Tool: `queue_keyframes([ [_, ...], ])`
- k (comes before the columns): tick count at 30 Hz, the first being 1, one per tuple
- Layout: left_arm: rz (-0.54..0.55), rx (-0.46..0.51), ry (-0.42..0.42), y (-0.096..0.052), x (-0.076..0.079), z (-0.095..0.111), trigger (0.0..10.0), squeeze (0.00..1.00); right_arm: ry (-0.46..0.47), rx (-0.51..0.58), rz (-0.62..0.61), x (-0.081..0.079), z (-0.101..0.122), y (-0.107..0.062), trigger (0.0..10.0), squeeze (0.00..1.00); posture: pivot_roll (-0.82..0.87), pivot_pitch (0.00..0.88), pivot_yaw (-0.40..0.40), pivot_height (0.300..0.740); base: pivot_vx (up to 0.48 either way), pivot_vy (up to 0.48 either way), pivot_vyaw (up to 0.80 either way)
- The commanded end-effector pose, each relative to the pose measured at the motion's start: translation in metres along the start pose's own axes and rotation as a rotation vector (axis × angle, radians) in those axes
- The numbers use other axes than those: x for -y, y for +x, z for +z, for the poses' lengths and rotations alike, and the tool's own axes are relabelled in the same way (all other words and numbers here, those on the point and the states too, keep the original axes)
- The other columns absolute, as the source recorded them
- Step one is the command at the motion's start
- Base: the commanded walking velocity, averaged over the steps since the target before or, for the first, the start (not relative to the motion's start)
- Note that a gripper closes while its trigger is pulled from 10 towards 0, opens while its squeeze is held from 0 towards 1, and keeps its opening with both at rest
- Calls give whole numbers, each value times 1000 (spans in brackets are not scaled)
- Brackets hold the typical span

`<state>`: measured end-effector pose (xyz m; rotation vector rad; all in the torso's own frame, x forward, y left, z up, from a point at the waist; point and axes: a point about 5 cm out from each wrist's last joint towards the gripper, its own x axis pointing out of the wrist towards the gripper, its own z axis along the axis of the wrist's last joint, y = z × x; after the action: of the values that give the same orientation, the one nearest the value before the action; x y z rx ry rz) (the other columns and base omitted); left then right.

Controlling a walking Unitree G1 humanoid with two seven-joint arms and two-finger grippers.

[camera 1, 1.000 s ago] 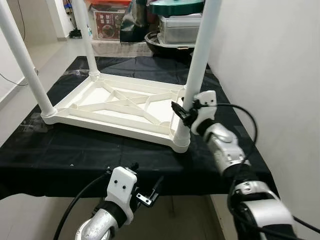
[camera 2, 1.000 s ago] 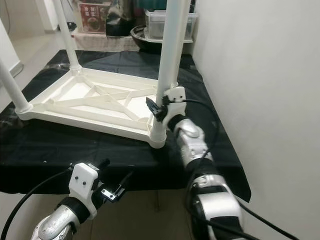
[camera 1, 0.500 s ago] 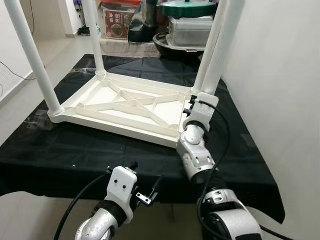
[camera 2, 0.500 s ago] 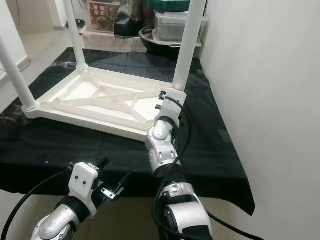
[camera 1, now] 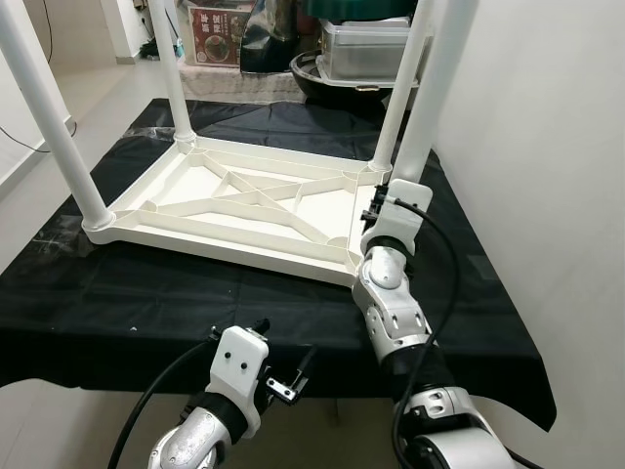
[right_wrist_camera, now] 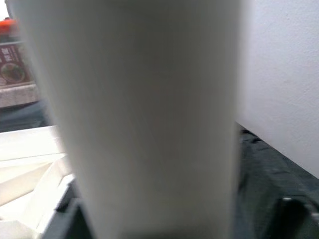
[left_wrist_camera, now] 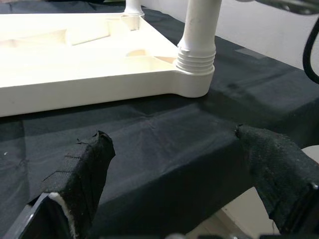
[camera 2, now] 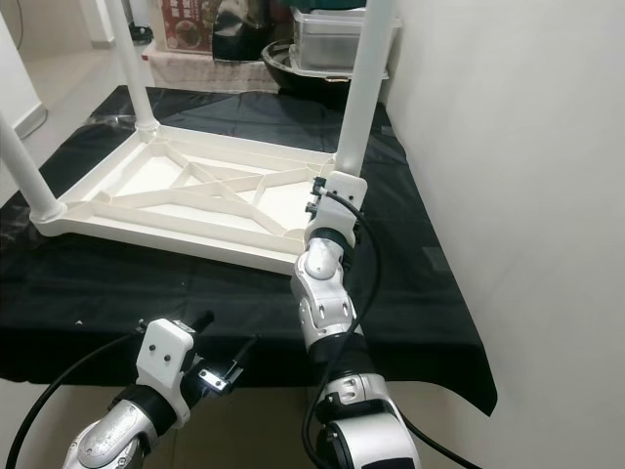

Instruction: Building children table

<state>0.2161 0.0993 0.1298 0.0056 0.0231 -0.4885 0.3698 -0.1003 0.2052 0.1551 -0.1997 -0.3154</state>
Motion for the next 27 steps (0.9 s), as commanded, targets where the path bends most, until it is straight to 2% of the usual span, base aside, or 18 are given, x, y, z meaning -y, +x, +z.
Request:
queue_keyframes([
  [1,-11,-8,6,0,1,-3,10000,0,43,-32,14,3,-11,-8,10000,1000,89,76,-47,740,0,0,0],
  [4,-13,-10,8,1,1,-4,10000,0,64,-36,56,7,-9,-5,10000,1000,87,72,-47,740,0,0,0],
  [5,-14,-8,8,1,1,-4,10000,0,71,-35,67,11,-7,-4,10000,0,87,73,-47,740,0,0,0],
  [8,-13,-7,9,2,0,-3,10000,0,122,-7,176,17,1,3,10000,0,87,74,-49,740,0,0,0],
  [11,-13,-6,10,2,0,-3,10000,0,128,0,202,18,3,3,10000,0,87,74,-49,740,0,0,0],
  [13,-12,-2,11,3,0,-3,10000,0,40,74,378,25,11,10,10000,0,82,79,-53,740,0,0,0],
  [14,-12,-2,11,3,0,-3,10000,0,40,74,378,25,11,10,10000,0,82,79,-53,740,0,0,0],
  [15,-12,0,11,3,0,-3,10000,0,29,77,492,30,15,13,10000,0,81,80,-54,740,0,0,0],
  [16,-12,0,11,3,0,-3,10000,0,29,77,492,30,15,13,10000,0,81,80,-54,740,0,0,0],
  [19,-10,2,10,4,0,-3,10000,0,61,11,752,33,19,18,10000,0,79,81,-55,740,0,0,0],
  [20,-10,2,10,4,0,-3,10000,0,61,11,752,33,19,18,10000,0,79,81,-55,740,0,0,0],
  [22,-11,6,12,4,1,-2,10000,0,44,-44,916,37,18,19,10000,0,80,82,-55,740,0,0,0],
  [23,-11,6,12,4,1,-2,10000,0,44,-44,916,37,18,19,10000,0,80,82,-55,740,0,0,0],
  [27,-14,12,9,3,3,0,10000,0,42,-127,1084,38,15,21,10000,0,88,92,-62,740,0,0,0],
])
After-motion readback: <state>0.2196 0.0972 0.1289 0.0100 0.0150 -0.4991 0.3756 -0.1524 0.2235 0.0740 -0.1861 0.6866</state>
